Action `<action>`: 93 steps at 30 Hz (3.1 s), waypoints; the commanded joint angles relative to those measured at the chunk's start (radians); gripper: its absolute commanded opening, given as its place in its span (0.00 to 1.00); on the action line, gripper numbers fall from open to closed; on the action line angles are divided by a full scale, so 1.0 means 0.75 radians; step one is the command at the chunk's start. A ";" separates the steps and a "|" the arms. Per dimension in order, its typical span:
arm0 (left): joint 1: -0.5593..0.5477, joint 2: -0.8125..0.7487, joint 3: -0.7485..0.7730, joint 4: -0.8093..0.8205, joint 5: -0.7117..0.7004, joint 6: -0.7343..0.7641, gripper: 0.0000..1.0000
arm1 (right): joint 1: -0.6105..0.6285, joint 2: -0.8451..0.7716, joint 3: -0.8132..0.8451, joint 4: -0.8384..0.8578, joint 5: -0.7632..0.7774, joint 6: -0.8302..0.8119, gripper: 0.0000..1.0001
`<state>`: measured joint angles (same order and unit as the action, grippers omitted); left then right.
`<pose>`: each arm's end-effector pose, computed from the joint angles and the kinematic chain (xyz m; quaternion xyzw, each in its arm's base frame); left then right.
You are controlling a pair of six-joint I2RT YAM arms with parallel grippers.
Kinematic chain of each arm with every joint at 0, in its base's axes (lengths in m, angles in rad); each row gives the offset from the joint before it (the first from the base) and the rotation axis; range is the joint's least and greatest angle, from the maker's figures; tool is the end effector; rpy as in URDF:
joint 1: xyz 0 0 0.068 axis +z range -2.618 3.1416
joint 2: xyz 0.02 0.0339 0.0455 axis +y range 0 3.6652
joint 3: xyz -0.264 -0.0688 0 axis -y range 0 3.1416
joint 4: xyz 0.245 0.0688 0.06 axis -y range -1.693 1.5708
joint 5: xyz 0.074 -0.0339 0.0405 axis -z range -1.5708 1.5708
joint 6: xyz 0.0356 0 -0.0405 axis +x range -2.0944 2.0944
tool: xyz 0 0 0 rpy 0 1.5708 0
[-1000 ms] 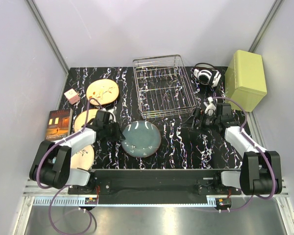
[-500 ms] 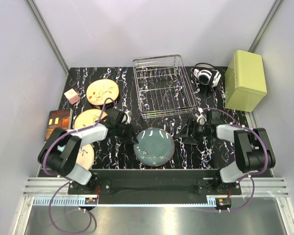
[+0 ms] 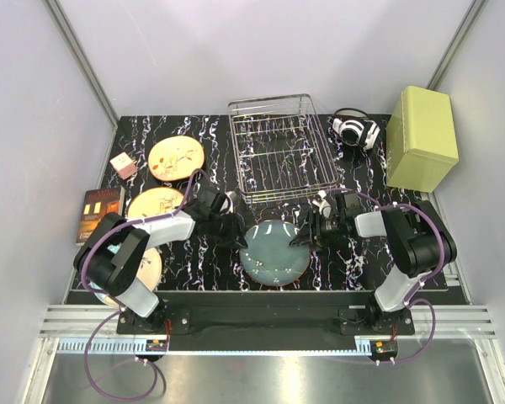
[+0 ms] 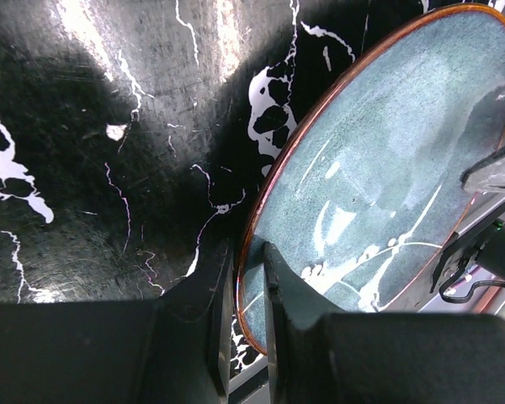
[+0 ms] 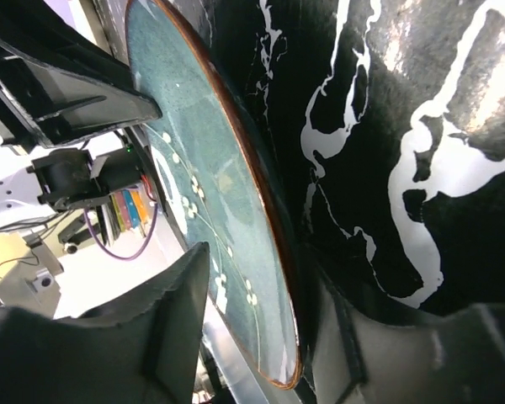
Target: Load the plates into the dish rack
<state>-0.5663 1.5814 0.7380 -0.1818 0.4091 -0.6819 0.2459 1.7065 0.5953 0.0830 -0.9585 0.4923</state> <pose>0.2336 -0.1653 0.1432 0.0002 0.9445 -0.3129 0.0998 0.2518 0.0932 0.1012 -0.0176 0.8636 0.5001 0.0615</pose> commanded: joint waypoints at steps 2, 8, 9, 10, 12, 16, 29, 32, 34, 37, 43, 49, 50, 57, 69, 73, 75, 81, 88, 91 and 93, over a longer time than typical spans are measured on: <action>-0.028 -0.018 -0.017 0.091 0.021 -0.044 0.00 | 0.051 -0.066 0.020 0.045 -0.070 -0.008 0.40; -0.028 0.008 0.026 0.116 0.005 -0.011 0.00 | 0.053 -0.150 0.010 0.035 -0.066 -0.024 0.03; -0.028 0.008 0.028 0.114 0.001 0.001 0.00 | 0.053 -0.166 0.008 0.031 -0.058 -0.028 0.00; -0.028 0.006 0.033 0.105 -0.012 0.007 0.00 | 0.053 -0.205 0.004 0.024 -0.052 -0.033 0.00; -0.028 -0.022 0.041 0.073 -0.050 0.044 0.02 | 0.055 -0.250 0.010 -0.010 -0.047 -0.063 0.00; -0.022 -0.155 0.114 -0.152 -0.228 0.217 0.54 | 0.063 -0.422 0.055 -0.204 -0.015 -0.163 0.00; 0.125 -0.646 0.327 -0.351 -0.588 0.643 0.86 | 0.083 -0.560 0.789 -1.125 0.230 -0.650 0.00; 0.139 -0.585 0.386 -0.263 -0.711 0.717 0.85 | 0.081 -0.470 1.116 -1.193 0.388 -0.650 0.00; 0.156 -0.520 0.454 -0.255 -0.744 0.727 0.85 | 0.083 -0.417 1.304 -1.128 0.534 -0.636 0.00; 0.172 -0.450 0.517 -0.253 -0.783 0.727 0.85 | 0.083 -0.347 1.456 -0.966 0.821 -0.561 0.00; 0.195 -0.397 0.542 -0.187 -0.789 0.666 0.85 | 0.083 -0.083 1.768 -0.814 1.371 -0.536 0.00; 0.248 -0.397 0.499 -0.144 -0.777 0.643 0.85 | 0.091 0.197 2.096 -0.651 1.834 -0.586 0.00; 0.258 -0.395 0.495 -0.142 -0.777 0.643 0.85 | 0.093 0.240 2.145 -0.640 1.879 -0.617 0.00; 0.287 -0.368 0.468 -0.134 -0.779 0.639 0.85 | 0.096 0.567 2.503 -0.614 2.010 -0.783 0.00; 0.321 -0.321 0.450 -0.132 -0.775 0.615 0.85 | 0.116 0.743 2.616 -0.628 2.080 -0.830 0.00; 0.321 -0.315 0.440 -0.128 -0.779 0.613 0.85 | 0.147 0.750 2.589 -0.644 2.094 -0.828 0.00; 0.321 -0.311 0.431 -0.130 -0.777 0.611 0.85 | 0.161 0.752 2.575 -0.653 2.098 -0.826 0.00; 0.321 -0.323 0.413 -0.126 -0.770 0.604 0.85 | 0.177 0.788 2.581 -0.669 2.106 -0.828 0.00; 0.321 -0.345 0.393 -0.128 -0.777 0.606 0.85 | 0.200 0.815 2.524 -0.681 2.180 -0.840 0.00; 0.321 -0.341 0.391 -0.126 -0.773 0.600 0.85 | 0.202 0.819 2.493 -0.689 2.206 -0.840 0.00; 0.321 -0.337 0.393 -0.128 -0.773 0.602 0.85 | 0.208 0.821 2.473 -0.691 2.215 -0.828 0.00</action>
<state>-0.3290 1.3457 1.0363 -0.3206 -0.1589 -0.2188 0.3820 2.3573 2.4420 -0.5732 0.6205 -0.1425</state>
